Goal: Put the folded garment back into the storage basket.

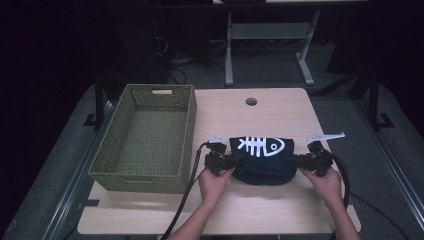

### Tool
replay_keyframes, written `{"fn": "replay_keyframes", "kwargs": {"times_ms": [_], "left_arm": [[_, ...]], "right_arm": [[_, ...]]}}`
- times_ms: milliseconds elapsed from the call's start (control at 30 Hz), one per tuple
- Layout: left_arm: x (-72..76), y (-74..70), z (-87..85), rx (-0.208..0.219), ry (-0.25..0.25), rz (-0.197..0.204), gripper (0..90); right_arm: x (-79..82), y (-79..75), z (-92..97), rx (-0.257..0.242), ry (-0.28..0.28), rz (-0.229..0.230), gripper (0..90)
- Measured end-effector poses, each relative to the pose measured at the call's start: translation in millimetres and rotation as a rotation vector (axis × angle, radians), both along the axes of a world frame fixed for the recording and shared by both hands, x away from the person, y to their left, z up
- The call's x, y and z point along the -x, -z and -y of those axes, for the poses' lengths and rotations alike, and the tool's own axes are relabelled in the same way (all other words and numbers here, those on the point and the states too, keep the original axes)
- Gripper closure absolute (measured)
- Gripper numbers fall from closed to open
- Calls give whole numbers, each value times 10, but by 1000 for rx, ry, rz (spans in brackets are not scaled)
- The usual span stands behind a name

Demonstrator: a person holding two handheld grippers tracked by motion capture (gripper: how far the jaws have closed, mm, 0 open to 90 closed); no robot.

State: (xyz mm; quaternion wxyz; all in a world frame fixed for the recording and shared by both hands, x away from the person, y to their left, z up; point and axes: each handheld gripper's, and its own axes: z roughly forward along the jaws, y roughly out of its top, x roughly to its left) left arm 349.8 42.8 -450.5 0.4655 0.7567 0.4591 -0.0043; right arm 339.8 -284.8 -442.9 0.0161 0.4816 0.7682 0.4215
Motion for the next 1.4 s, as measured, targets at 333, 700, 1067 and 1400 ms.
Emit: {"fn": "replay_keyframes", "kwargs": {"times_ms": [333,700,1067,1400], "left_arm": [[35,-166,9,-20,25,35,696],[85,-270,-17,-35,68,47,691],[89,-429,-22,-38,91,69,690],[89,-563,-58,-34,100,87,690]], "right_arm": [[97,-152,19,-5,6,30,725],[185,-286,19,-10,4,41,727],[247,-395,33,-30,12,61,727],[278,-515,16,-41,13,80,727]]}}
